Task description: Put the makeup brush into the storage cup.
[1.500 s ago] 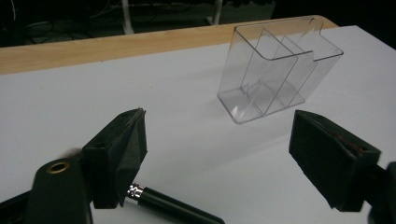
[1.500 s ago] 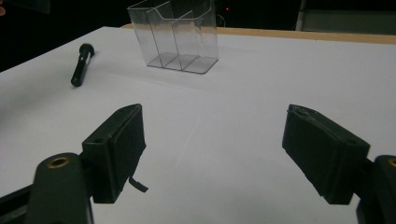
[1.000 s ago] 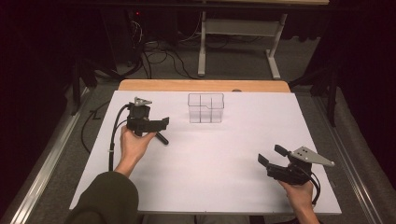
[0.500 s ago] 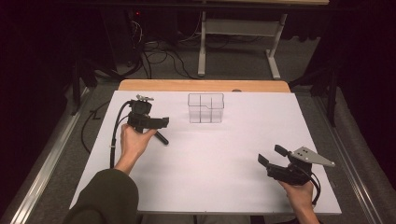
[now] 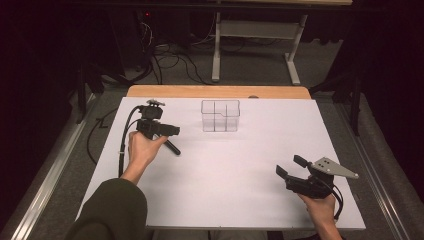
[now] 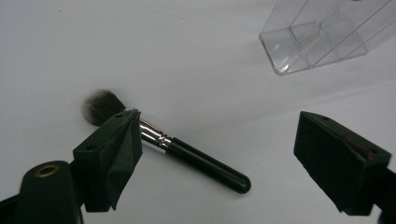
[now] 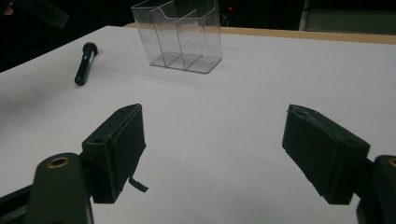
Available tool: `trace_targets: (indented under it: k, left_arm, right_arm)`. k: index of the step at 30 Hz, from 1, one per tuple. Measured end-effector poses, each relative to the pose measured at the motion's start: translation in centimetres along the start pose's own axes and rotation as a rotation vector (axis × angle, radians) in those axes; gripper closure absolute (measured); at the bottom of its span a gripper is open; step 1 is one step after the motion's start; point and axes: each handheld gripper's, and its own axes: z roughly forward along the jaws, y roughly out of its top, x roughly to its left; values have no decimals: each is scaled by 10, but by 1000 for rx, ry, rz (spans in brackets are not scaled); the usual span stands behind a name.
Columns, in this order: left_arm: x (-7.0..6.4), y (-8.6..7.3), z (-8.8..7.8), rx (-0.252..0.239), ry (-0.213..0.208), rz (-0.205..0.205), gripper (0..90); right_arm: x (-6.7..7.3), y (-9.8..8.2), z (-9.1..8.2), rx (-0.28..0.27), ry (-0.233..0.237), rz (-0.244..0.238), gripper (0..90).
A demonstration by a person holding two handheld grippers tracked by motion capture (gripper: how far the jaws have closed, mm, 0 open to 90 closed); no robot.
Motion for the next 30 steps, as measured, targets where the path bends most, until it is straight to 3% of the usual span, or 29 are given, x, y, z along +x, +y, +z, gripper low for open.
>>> trace_targets:
  k: [14, 30]
  left_arm:
    - [5, 6, 6, 90, -7, -29, 143]
    - [11, 9, 19, 173, 15, -74, 125]
  right_arm:
    - [0, 0, 0, 1, -1, -1, 228]
    - [0, 0, 0, 2, -4, -2, 228]
